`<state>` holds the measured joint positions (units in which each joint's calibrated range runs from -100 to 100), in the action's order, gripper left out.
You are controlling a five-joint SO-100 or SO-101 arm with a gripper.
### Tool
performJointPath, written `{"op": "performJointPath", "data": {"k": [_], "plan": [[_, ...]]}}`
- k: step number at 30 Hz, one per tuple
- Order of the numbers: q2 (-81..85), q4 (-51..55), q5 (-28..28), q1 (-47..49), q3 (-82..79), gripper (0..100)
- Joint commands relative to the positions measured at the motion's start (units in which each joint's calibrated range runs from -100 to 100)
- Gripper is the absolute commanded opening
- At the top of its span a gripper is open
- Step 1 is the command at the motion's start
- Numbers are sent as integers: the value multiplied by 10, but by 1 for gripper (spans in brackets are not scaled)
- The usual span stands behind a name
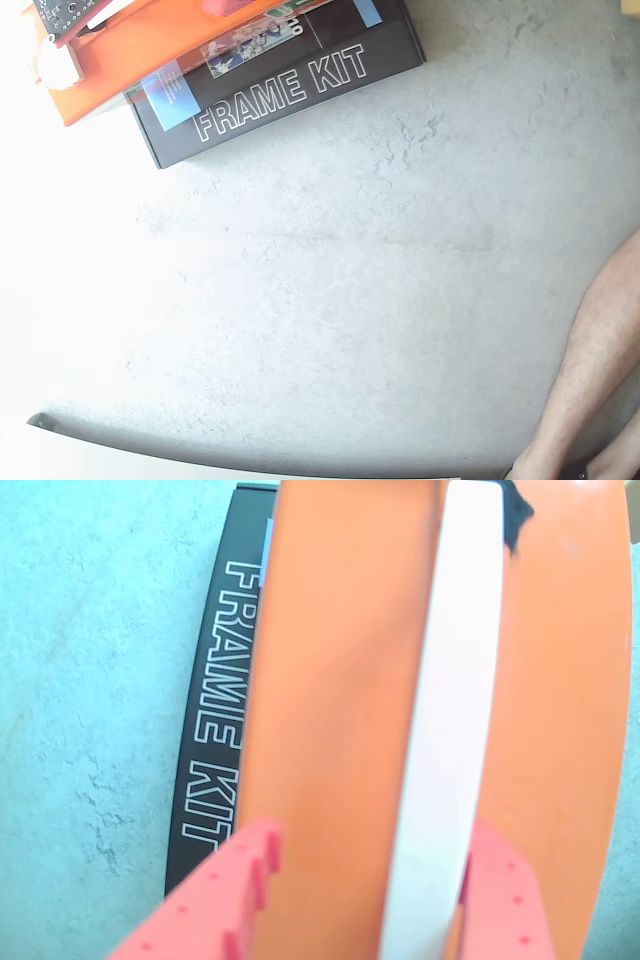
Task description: Grab the white handle of the orange box
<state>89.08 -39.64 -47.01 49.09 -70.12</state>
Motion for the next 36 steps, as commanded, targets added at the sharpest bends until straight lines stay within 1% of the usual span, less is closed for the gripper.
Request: {"op": "performJointPath", "data": {"k": [1,6,7,9,10,11,14,16,17,18,22,24,27,30,34,36], "plan": [[-33,4,23,-27,21,19],[-117,4,28,-29,109,17],[-137,4,25,-27,134,14],[-179,4,28,-23,173,1],[-194,1,32,-23,184,1],[-208,-1,49,-26,193,3],[-243,-2,119,-48,207,1],[-262,-1,164,-91,226,1],[-269,3,198,-115,232,1],[-275,3,240,-140,230,1],[-311,5,442,-281,225,1],[-337,4,508,-338,221,1],[-360,0,567,-372,190,1],[-378,-3,606,-391,166,1],[-379,-4,627,-414,133,1],[-380,-4,627,-419,117,1]]}}
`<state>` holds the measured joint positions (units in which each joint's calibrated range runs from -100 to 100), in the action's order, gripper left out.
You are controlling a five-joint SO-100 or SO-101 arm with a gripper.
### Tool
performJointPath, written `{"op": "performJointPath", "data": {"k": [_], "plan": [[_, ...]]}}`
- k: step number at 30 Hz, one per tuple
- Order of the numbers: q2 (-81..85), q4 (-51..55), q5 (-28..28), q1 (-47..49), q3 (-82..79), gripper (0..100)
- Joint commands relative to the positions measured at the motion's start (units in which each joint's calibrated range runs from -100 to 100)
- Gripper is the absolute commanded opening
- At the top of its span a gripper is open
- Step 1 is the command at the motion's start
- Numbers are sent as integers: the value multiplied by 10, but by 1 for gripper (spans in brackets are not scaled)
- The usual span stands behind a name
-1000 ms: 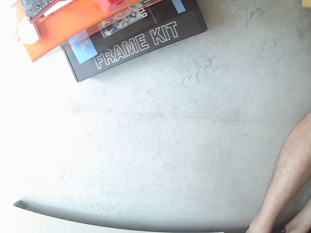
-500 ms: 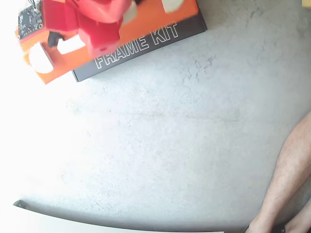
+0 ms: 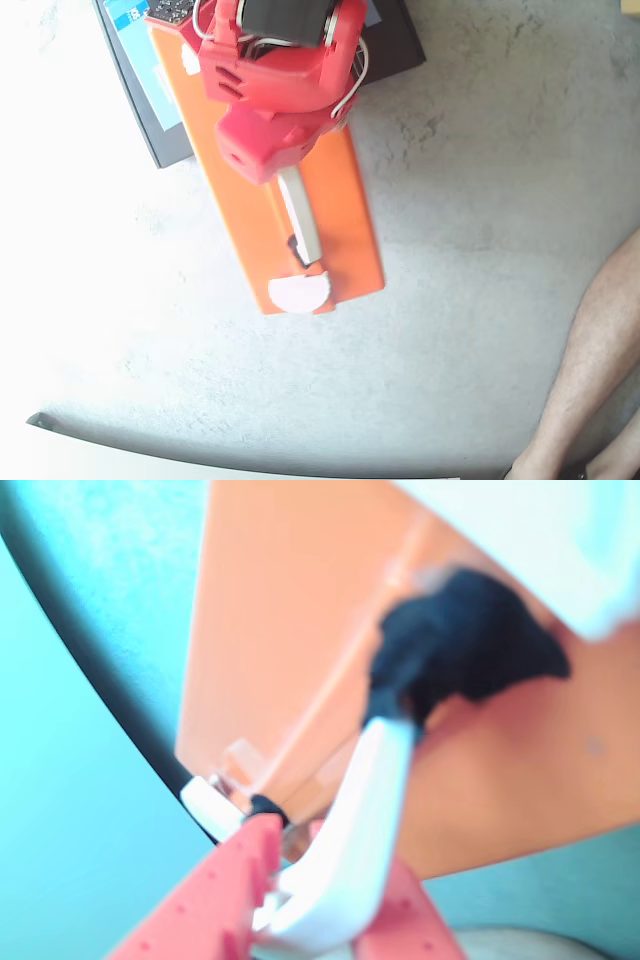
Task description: Grab the white handle of the orange box
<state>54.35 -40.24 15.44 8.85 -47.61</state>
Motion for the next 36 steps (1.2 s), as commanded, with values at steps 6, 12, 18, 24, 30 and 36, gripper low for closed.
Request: {"op": "performJointPath", "data": {"k": [6,12,18,24,30,36], "plan": [[-34,2,3,-27,-176,1],[-34,1,22,-42,-271,1],[-24,1,32,-44,-402,1],[12,13,39,-44,-507,1],[95,142,40,-41,-506,1],[276,401,38,-36,-516,1]]}}
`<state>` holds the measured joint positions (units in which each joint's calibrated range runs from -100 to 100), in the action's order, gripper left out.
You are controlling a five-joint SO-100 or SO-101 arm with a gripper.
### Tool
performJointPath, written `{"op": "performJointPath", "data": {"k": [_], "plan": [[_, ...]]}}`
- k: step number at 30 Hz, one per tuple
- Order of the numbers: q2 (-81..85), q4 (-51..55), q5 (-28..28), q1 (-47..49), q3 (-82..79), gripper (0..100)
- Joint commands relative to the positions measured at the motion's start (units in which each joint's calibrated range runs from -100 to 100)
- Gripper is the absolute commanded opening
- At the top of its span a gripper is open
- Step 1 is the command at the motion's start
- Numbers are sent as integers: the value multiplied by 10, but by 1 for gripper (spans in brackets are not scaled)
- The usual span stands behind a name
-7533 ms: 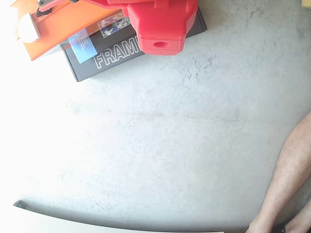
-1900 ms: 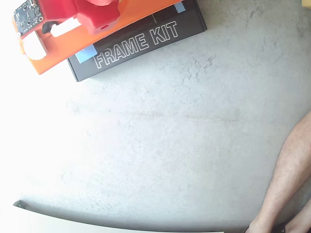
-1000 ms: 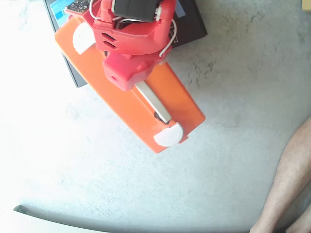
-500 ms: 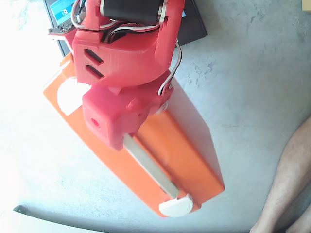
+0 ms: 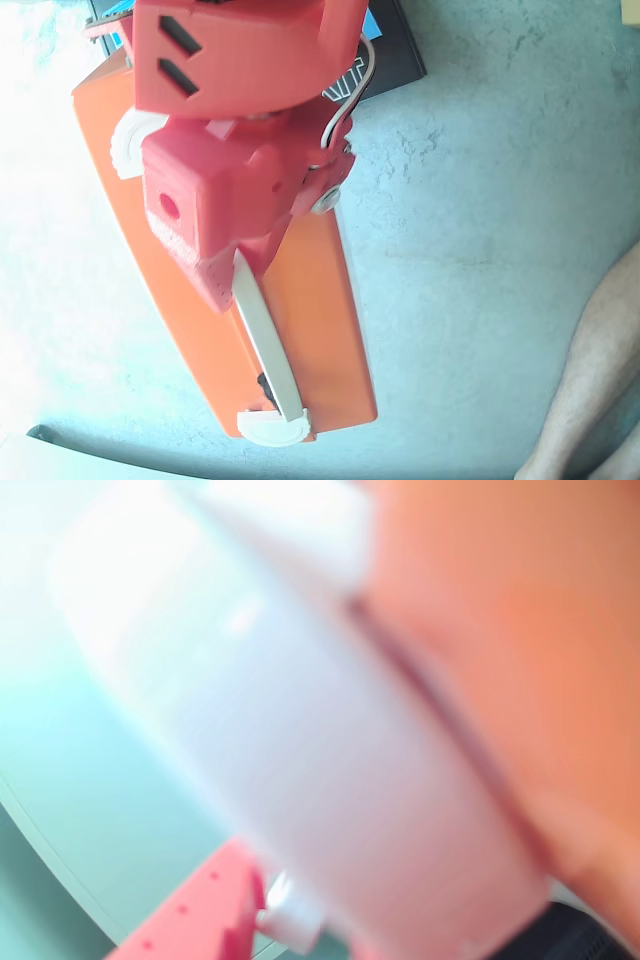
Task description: Grab the white handle of the orange box
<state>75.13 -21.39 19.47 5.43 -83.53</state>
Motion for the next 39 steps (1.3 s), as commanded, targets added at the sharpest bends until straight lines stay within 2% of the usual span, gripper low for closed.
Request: {"op": "performJointPath", "data": {"k": [1,6,10,20,39], "plan": [[104,253,-5,-2,-157,1],[246,414,-21,-9,-157,1],[249,532,-21,-9,-152,1],[249,680,-18,0,-144,1],[249,695,-18,-2,-144,1]]}}
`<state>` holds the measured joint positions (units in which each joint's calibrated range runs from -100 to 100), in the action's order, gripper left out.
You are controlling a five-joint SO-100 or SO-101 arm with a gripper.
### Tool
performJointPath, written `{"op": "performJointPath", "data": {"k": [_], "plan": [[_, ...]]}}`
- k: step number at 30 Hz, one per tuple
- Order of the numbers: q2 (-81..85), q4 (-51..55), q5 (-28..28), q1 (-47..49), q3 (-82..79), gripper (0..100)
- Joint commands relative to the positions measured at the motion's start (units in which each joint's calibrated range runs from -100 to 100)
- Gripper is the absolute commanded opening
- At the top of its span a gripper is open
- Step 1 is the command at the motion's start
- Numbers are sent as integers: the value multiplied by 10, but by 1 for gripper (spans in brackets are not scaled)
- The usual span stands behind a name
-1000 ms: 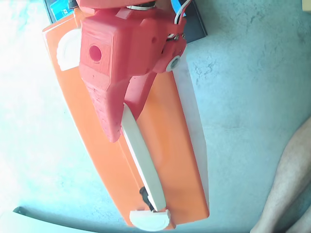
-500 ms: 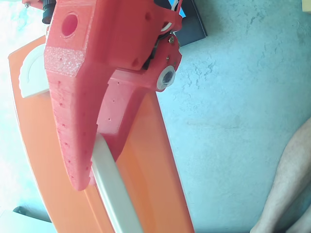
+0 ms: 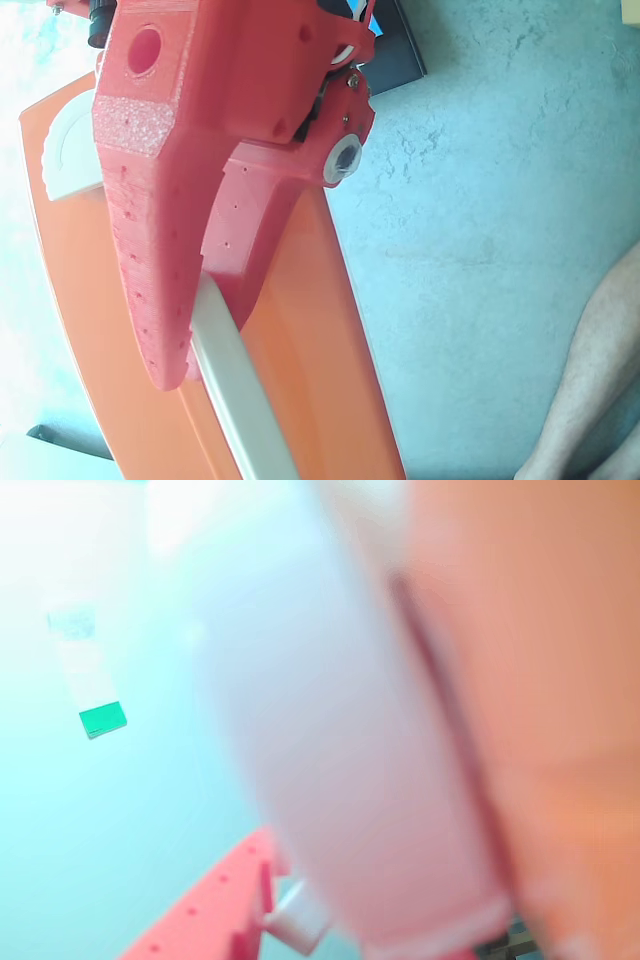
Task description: Grab the white handle of the orange box
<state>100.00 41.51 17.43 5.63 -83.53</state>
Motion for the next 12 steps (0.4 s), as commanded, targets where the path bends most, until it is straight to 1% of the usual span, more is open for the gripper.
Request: {"op": "performJointPath", "data": {"k": [1,12], "plan": [[0,66,2,-4,-144,1],[0,65,2,-7,-144,1]]}}
